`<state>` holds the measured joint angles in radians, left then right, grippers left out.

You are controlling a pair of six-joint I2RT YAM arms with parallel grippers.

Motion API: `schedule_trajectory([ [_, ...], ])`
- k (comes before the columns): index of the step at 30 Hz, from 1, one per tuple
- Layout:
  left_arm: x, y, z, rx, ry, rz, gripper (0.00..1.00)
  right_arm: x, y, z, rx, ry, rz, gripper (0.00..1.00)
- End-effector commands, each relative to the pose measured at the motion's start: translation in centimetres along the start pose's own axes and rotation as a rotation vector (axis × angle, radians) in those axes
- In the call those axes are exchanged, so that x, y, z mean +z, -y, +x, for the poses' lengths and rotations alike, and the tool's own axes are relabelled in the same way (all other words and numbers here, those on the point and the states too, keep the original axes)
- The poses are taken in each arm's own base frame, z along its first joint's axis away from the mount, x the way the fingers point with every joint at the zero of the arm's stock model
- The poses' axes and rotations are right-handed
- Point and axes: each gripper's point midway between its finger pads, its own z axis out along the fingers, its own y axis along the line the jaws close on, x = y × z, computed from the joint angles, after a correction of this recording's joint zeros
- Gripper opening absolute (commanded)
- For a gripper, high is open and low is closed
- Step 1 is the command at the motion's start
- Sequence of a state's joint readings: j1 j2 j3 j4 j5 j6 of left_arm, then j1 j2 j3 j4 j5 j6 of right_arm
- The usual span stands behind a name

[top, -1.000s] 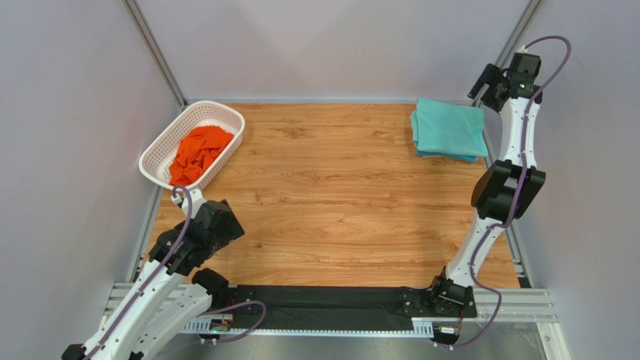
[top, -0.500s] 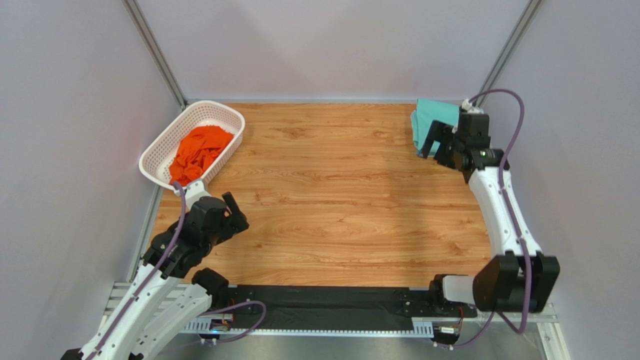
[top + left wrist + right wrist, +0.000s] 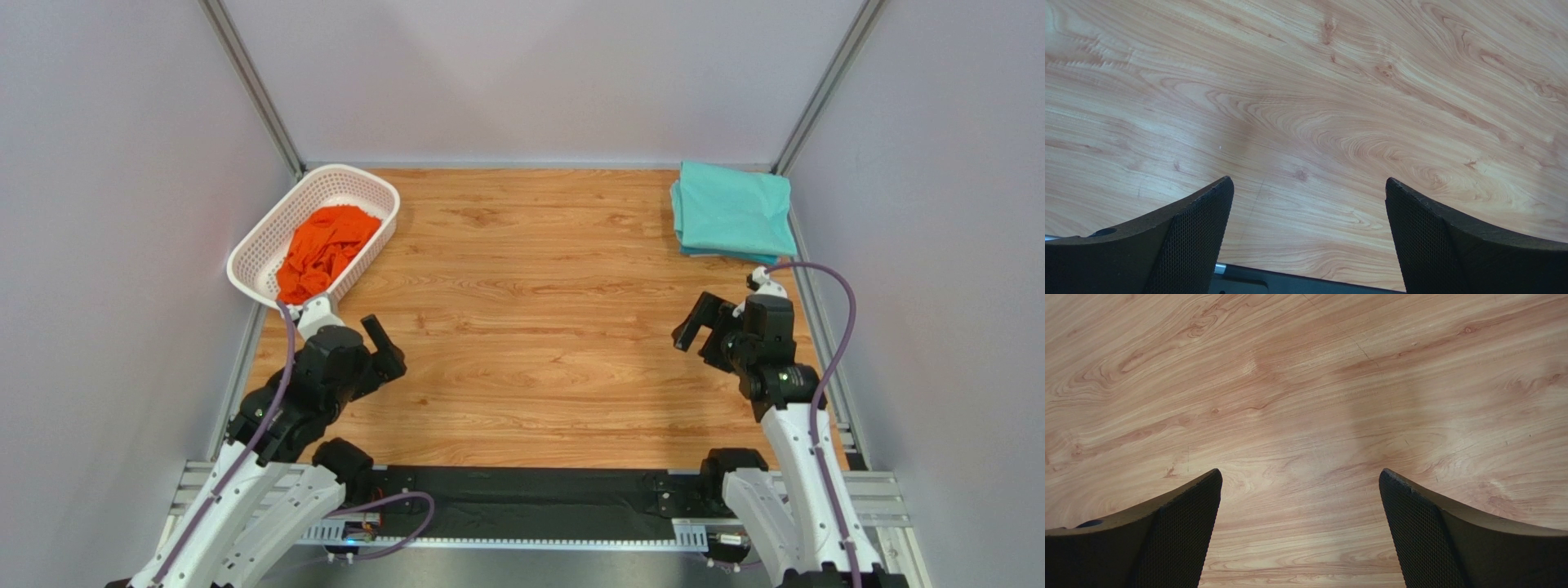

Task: Fold and stack the t-shirts
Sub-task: Reset both grippers

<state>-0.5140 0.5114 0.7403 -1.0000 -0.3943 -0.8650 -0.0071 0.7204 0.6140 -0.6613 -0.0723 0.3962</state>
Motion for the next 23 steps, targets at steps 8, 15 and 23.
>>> schedule_trajectory([
  [8,0.3,-0.4,0.1,-0.024,0.030,0.006,1.00,-1.8,-0.9,-1.0,0.084,0.124,-0.056,1.00],
  [15,0.4,-0.6,0.1,-0.026,0.037,-0.005,1.00,-1.8,-0.5,-1.1,0.089,0.133,-0.035,1.00],
  [23,0.4,-0.8,0.1,-0.023,0.036,-0.013,1.00,-1.7,-0.1,-1.4,0.089,0.139,-0.010,1.00],
])
